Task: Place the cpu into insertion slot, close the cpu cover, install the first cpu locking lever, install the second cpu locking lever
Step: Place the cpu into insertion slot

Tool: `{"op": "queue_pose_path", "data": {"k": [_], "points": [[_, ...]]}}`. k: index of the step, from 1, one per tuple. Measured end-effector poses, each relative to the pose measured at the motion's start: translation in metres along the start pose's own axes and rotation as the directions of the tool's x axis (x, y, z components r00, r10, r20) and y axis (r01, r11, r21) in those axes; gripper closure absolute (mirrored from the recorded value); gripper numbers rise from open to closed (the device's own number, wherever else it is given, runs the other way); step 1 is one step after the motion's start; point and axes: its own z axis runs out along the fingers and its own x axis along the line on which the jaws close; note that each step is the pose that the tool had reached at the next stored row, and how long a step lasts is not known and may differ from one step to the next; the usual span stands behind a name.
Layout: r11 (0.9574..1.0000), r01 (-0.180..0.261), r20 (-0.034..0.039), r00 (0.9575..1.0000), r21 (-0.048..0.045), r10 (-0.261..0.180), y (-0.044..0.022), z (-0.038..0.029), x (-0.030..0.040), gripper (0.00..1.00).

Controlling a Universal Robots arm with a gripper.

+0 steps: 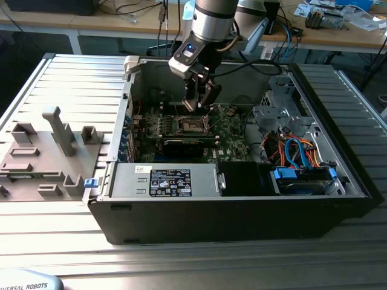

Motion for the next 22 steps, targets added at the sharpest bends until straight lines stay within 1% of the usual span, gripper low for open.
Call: {"op": "queue_pose_path", "data": {"k": [8, 14, 22], "points": [[0.9995, -0.031, -0.0033, 0.9995, -0.0003, 0.031, 0.0001, 0.0007, 0.0, 0.45], [0.999, -0.046, -0.0045, 0.9989, -0.0003, 0.046, 0.0001, 0.0011, 0.0, 0.45], [0.9989, -0.047, -0.0042, 0.9989, -0.0001, 0.047, 0.0001, 0.0011, 0.0, 0.45]]}}
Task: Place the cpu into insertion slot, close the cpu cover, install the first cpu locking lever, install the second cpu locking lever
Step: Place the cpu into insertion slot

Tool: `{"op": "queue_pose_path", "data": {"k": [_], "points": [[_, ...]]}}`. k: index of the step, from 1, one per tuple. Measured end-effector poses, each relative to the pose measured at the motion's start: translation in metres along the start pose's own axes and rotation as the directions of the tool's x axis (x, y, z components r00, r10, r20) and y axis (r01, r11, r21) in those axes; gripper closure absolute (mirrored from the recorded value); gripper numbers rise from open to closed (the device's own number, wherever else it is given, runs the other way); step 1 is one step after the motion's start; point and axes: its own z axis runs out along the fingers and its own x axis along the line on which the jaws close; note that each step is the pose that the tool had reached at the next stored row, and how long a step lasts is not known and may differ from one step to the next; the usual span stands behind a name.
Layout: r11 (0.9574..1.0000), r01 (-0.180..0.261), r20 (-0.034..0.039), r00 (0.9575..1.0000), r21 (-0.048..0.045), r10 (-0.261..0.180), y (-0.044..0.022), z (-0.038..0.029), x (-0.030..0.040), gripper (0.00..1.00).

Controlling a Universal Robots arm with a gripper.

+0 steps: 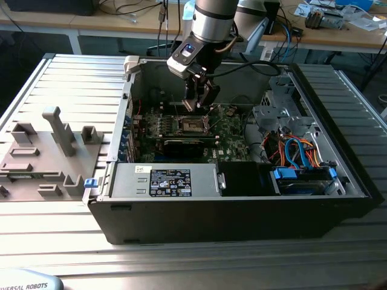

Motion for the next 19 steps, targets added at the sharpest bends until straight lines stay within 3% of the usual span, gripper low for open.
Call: {"op": "queue_pose_path", "data": {"k": [19], "points": [[1.0, -0.008, 0.0003, 1.0, 0.0004, 0.008, 0.0, 0.0, 0.0, 0.45]]}}
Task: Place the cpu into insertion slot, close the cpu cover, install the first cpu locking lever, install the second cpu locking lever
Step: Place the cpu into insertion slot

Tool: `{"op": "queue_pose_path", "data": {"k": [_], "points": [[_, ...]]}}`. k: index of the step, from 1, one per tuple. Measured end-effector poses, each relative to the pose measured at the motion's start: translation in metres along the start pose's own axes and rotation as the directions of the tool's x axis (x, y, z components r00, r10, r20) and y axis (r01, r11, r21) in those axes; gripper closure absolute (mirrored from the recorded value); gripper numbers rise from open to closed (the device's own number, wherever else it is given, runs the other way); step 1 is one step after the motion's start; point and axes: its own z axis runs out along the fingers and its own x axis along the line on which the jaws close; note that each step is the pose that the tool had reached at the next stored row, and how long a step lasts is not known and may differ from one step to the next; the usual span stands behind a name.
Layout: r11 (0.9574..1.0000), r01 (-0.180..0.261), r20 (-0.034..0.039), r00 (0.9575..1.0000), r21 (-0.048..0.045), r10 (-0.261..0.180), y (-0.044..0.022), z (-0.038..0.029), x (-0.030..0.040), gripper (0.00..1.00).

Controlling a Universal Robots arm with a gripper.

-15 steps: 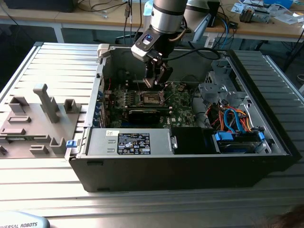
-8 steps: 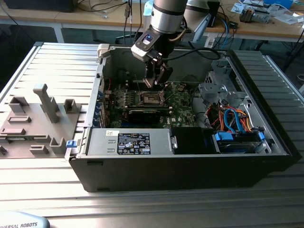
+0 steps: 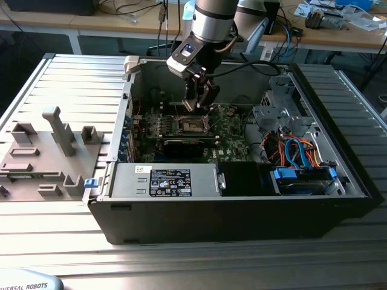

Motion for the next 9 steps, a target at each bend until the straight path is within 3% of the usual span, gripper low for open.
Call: {"op": "queue_pose_path", "data": {"k": [9], "points": [[1.0, -0.004, 0.0001, 1.0, 0.0002, 0.004, 0.0, 0.0002, 0.0, 0.45]]}}
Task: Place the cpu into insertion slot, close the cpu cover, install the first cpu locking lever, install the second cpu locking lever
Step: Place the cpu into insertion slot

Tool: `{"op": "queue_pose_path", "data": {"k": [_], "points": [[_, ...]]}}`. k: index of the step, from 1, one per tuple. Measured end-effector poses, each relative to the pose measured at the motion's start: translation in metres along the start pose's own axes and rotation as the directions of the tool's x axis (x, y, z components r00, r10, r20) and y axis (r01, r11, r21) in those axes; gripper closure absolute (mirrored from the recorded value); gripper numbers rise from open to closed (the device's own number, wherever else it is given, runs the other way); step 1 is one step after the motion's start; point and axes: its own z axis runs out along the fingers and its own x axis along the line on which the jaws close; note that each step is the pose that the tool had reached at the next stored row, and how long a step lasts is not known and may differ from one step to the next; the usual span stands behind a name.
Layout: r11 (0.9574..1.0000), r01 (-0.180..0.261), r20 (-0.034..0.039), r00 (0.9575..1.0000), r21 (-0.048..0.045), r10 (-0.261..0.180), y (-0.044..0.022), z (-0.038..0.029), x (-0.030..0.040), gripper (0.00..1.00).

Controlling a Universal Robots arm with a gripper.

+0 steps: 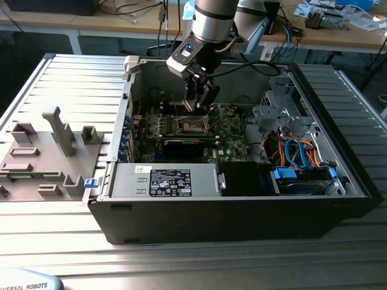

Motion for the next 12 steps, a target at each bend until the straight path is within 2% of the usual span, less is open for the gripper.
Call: {"op": "queue_pose_path", "data": {"k": [7, 8, 9, 12], "points": [[1.0, -0.001, 0.0077, 1.0, 0.0025, 0.001, 0.0, 0.0002, 0.0, 0.45], [1.0, -0.006, 0.0104, 0.9999, 0.0036, 0.006, -0.0002, 0.0014, 0.0001, 0.45], [0.9998, -0.019, 0.0168, 0.9997, 0.0059, 0.019, -0.0006, 0.0051, 0.0003, 0.45], [0.9998, -0.02, 0.0169, 0.9997, 0.006, 0.02, -0.0007, 0.0057, 0.0004, 0.45]]}}
